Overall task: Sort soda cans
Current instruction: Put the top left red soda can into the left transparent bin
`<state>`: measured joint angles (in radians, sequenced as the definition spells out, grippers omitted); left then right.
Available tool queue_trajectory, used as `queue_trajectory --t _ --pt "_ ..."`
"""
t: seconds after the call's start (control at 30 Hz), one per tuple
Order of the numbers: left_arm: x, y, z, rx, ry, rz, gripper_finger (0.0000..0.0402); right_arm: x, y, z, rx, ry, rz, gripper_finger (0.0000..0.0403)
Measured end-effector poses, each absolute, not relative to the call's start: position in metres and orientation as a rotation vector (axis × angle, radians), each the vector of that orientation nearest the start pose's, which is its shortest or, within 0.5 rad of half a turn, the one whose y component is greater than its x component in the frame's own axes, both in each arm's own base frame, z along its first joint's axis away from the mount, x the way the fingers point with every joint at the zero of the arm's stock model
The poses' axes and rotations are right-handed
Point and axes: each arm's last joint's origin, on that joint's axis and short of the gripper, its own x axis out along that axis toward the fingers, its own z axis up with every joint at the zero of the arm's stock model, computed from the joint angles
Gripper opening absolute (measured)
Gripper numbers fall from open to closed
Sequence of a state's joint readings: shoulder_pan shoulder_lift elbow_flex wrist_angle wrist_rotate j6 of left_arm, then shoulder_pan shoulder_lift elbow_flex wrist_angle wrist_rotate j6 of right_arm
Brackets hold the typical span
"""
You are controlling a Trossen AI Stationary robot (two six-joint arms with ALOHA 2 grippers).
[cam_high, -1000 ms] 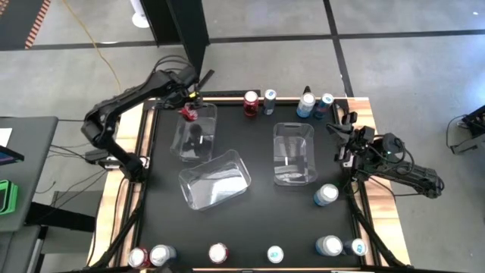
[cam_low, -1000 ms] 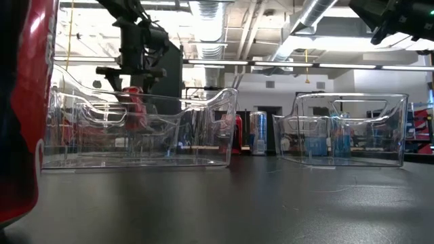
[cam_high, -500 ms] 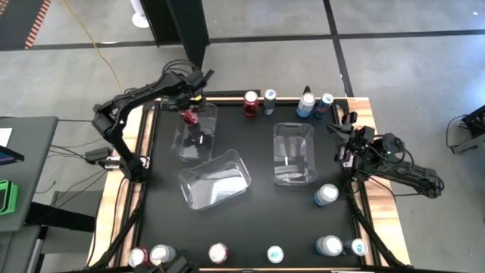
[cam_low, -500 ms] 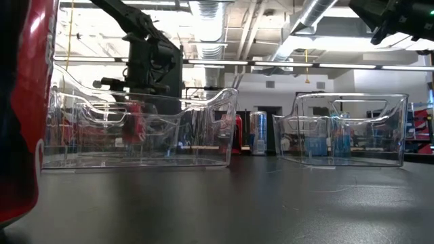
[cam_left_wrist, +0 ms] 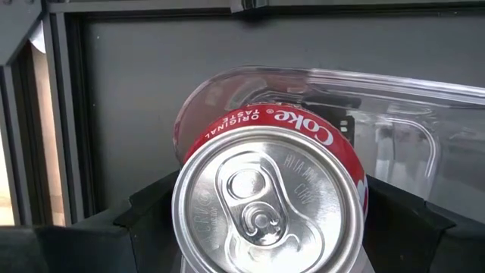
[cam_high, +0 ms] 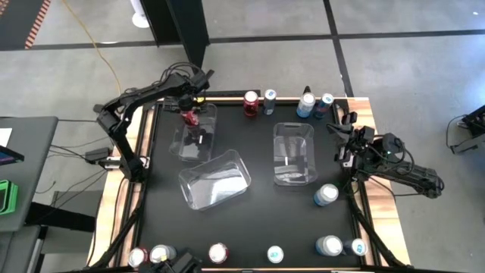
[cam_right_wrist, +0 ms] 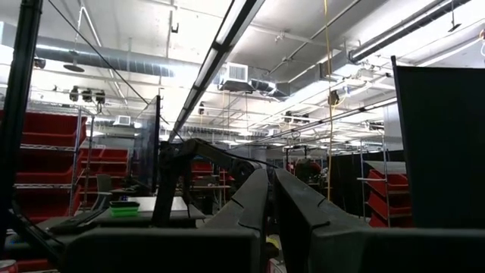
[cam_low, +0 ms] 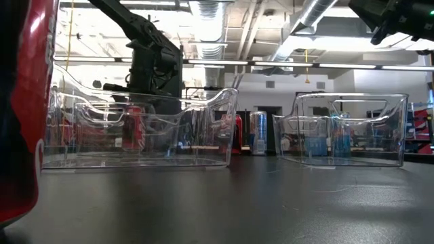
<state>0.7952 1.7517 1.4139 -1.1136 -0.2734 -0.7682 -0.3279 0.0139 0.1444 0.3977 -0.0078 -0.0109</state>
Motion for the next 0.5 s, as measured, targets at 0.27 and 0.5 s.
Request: queue_trajectory --t 0.27,0.5 --pt "0.2255 0.2411 0.2435 -0.948 1.083 1.41 0.0318 0.0708 -0.0238 0.2473 -0.099 -0.521 -0.315 0.0047" --pt "0.2255 0.2411 0.2435 -0.949 1.082 1.41 0.0318 0.0707 -0.0238 0.2473 -0.099 -0.521 -0.315 0.0047"
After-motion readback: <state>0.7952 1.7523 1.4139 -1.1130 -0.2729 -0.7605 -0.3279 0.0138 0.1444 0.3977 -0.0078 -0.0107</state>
